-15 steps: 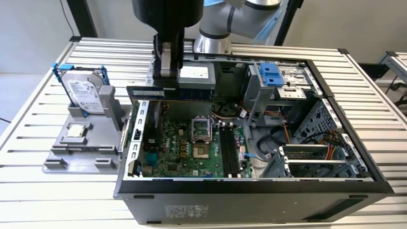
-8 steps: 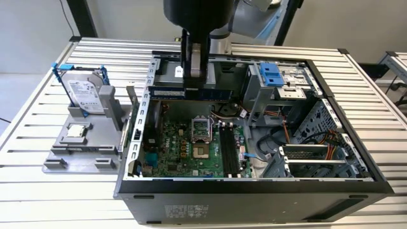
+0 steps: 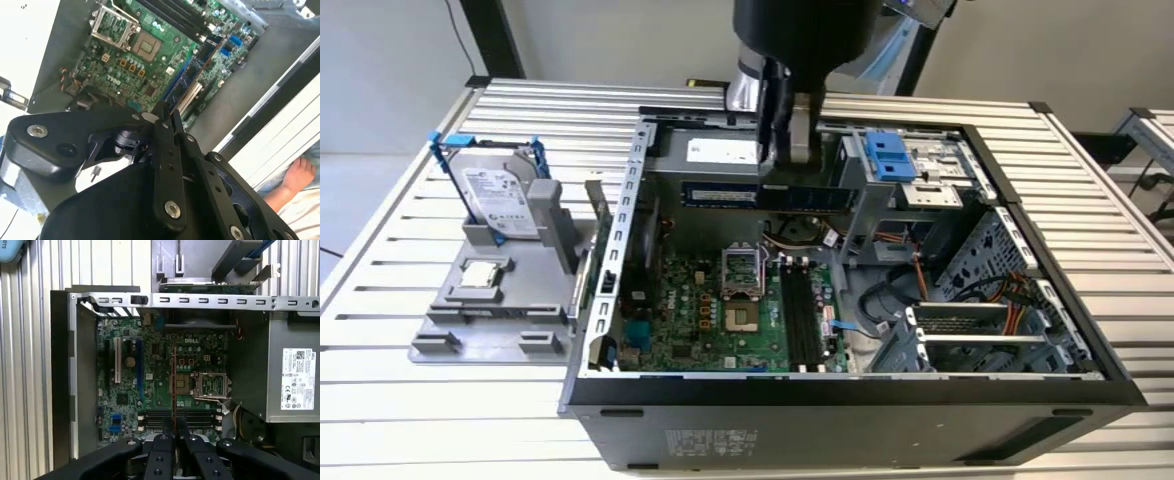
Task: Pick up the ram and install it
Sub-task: 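Pick up the ram and move it above insertion slot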
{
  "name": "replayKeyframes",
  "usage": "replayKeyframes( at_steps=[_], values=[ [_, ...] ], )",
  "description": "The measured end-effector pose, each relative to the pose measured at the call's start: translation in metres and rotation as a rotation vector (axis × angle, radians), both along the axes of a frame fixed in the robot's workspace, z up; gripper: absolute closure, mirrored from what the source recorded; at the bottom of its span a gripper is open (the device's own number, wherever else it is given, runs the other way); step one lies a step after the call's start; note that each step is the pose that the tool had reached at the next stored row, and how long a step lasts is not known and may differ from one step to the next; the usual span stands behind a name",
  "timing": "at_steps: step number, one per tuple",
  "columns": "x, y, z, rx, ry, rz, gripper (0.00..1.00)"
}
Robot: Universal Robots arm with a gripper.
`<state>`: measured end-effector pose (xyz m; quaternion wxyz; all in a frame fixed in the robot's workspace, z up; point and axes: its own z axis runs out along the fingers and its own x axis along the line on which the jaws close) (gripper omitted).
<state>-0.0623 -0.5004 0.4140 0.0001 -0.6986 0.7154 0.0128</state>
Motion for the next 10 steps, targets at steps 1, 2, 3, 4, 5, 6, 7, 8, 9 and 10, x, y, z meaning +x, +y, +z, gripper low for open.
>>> replayKeyframes(
  at_steps=[1,2,3,4,5,6,7,8,9,10],
  values=[
    [0.0045,0.0,0.0,0.0001,0.0003,0.0,1.0],
    [0.009,0.0,0.0,0.0,0.0007,0.0,1.0],
    [0.0138,0.0,0.0,-0.0001,0.0011,0.0,1.0],
    [0.0184,0.0,0.0,0.0,0.0014,0.0,1.0],
    [0.0227,0.0,0.0,-0.0001,0.0017,0.0,1.0],
    [0.0276,0.0,0.0,-0.0001,0.002,0.0,1.0],
    [0.0319,0.0,0.0,0.0,0.0023,0.0,1.0],
    [0.0365,0.0,0.0,0.0,0.0026,0.0,1.0],
    [0.0411,0.0,0.0,-0.0001,0.0029,0.0,1.0],
    [0.0457,-0.0001,0.0,-0.0001,0.0033,0.0,1.0]
  ],
)
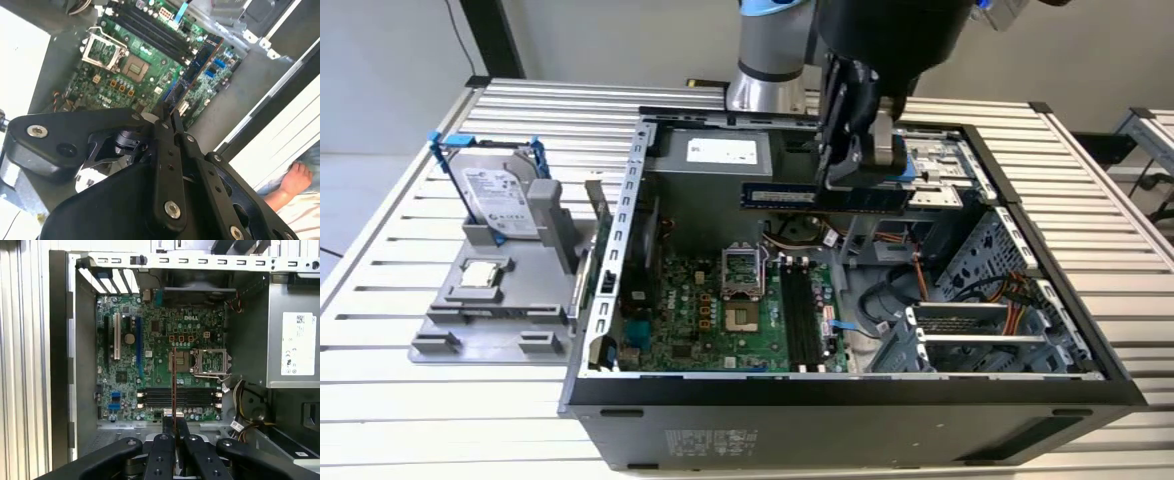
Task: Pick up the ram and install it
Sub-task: 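Pick up the ram and move it above insertion slot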
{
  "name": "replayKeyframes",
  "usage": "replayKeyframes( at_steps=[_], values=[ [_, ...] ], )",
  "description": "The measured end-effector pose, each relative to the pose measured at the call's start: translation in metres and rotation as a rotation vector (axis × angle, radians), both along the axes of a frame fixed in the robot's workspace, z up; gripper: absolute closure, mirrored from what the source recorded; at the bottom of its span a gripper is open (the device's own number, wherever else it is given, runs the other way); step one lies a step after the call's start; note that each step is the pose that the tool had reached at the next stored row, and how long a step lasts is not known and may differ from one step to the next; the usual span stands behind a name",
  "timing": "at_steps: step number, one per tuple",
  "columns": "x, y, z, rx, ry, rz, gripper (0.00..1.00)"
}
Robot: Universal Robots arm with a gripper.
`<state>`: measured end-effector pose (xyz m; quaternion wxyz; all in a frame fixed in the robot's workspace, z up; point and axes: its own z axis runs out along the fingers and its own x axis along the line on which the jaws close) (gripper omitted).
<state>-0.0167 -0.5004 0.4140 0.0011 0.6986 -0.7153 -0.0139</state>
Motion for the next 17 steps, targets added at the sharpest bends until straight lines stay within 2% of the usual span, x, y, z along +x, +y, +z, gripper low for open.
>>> replayKeyframes(
  at_steps=[9,12,13,17],
  values=[
    [0.0406,0.0001,0.0,0.0001,0.0027,0.0,1.0],
    [0.0421,0.0009,0.0,-0.0005,0.0028,0.0,1.0],
    [0.0421,0.0033,-0.0001,-0.0006,0.0029,-0.001,1.0],
    [0.0421,0.0193,-0.001,-0.0004,0.0029,-0.001,1.0]
  ],
)
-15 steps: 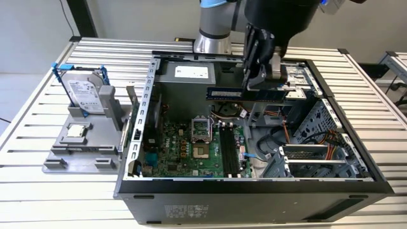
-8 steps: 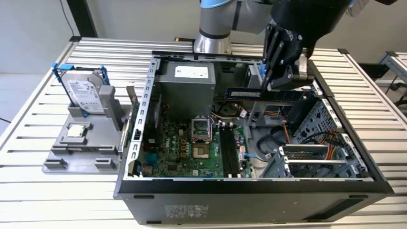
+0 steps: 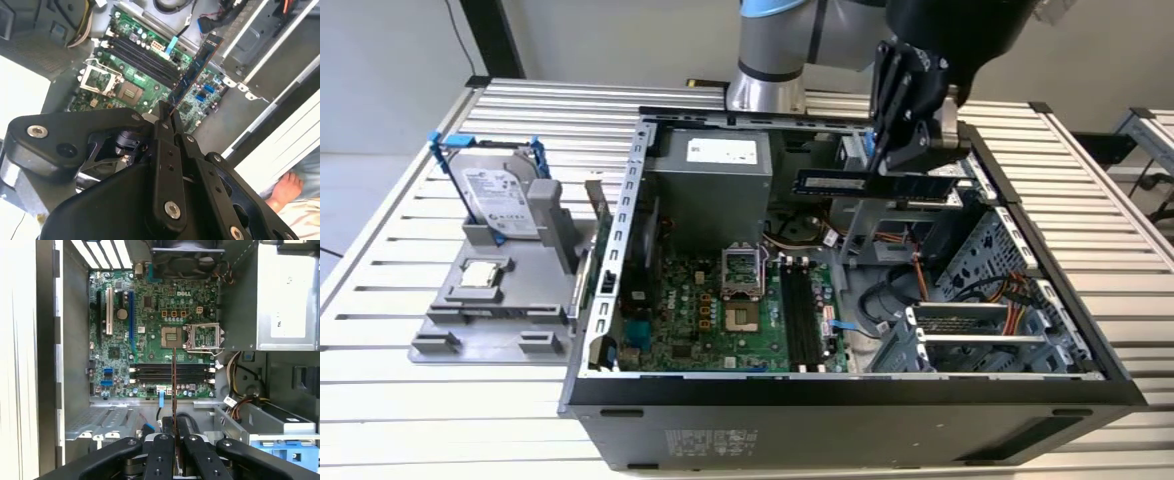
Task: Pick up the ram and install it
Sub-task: 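Pick up the ram and move it above insertion slot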
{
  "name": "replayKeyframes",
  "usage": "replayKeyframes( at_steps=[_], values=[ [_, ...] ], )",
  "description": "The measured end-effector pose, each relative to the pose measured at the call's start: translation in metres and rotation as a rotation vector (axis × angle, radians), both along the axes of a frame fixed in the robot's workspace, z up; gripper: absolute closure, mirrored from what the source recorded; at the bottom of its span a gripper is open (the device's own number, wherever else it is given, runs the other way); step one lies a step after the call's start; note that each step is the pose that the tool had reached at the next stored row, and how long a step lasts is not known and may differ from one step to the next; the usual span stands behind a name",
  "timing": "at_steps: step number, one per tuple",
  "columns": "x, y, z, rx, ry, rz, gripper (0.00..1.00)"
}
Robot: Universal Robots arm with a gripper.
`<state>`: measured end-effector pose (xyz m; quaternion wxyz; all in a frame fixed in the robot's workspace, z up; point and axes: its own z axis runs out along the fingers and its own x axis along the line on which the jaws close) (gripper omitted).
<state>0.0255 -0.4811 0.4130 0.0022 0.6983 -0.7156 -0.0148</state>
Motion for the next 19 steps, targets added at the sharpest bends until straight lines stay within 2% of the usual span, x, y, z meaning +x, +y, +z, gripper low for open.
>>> replayKeyframes(
  at_steps=[9,12,14,19],
  values=[
    [0.0,0.0349,-0.0013,0.0,0.0,0.0,1.0],
    [0.0,0.0452,-0.0014,0.0001,0.0,0.0,1.0],
    [0.0,0.0488,-0.0013,-0.0002,0.0,0.0,1.0],
    [0.0,0.0487,-0.0014,-0.0006,0.0,0.0,1.0]
  ],
)
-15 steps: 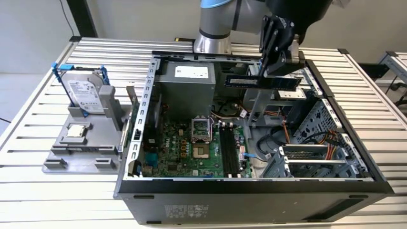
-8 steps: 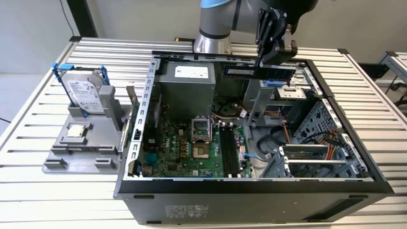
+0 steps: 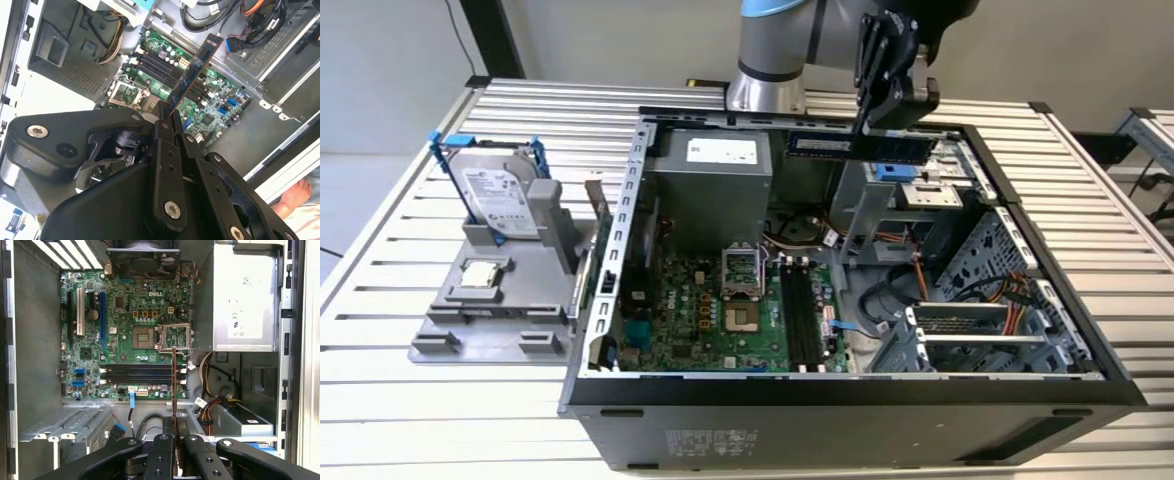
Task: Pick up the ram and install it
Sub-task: 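Pick up the ram and move it above insertion slot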
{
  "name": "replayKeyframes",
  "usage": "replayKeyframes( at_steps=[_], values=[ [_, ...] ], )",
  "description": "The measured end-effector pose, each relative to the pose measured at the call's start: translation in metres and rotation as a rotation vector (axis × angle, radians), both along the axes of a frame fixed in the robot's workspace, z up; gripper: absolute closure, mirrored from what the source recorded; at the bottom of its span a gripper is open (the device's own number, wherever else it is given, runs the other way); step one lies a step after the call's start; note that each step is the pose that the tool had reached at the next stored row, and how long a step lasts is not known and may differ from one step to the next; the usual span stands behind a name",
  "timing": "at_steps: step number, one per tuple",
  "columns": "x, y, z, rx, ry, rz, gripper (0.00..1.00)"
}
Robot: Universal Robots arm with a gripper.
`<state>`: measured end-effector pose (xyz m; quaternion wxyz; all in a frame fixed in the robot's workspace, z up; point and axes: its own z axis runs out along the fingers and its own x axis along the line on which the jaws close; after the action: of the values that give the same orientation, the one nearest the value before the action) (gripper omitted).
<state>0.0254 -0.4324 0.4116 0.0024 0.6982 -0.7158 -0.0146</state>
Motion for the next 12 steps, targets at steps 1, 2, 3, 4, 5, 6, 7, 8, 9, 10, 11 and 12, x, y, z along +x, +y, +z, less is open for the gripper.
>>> replayKeyframes(
  at_steps=[1,2,3,4,5,6,7,8,9,10,11,12],
  values=[
    [0.0,-0.0001,0.0001,-0.0001,0.0,0.0,1.0],
    [0.0,-0.0001,0.0,-0.0001,0.0,0.0,1.0],
    [0.0,-0.0002,0.0,-0.0001,0.0,0.0,1.0],
    [0.0,-0.0002,0.0,-0.0001,0.0,0.0,1.0],
    [0.0,-0.0002,0.0001,-0.0001,0.0,0.0,1.0],
    [0.0,-0.0003,0.0,-0.0001,0.0,0.0,1.0],
    [0.0,-0.0003,0.0001,-0.0001,0.0,0.0,1.0],
    [0.0,-0.0003,0.0001,-0.0001,0.0,0.0,1.0],
    [0.0,-0.0004,0.0001,-0.0001,0.0,0.0,1.0],
    [0.0,-0.0004,0.0001,-0.0002,0.0,0.0,1.0],
    [0.0,-0.0004,0.0,-0.0001,0.0,0.0,1.0],
    [0.0,-0.0005,0.0,-0.0002,0.0,-0.002,1.0]
  ],
)
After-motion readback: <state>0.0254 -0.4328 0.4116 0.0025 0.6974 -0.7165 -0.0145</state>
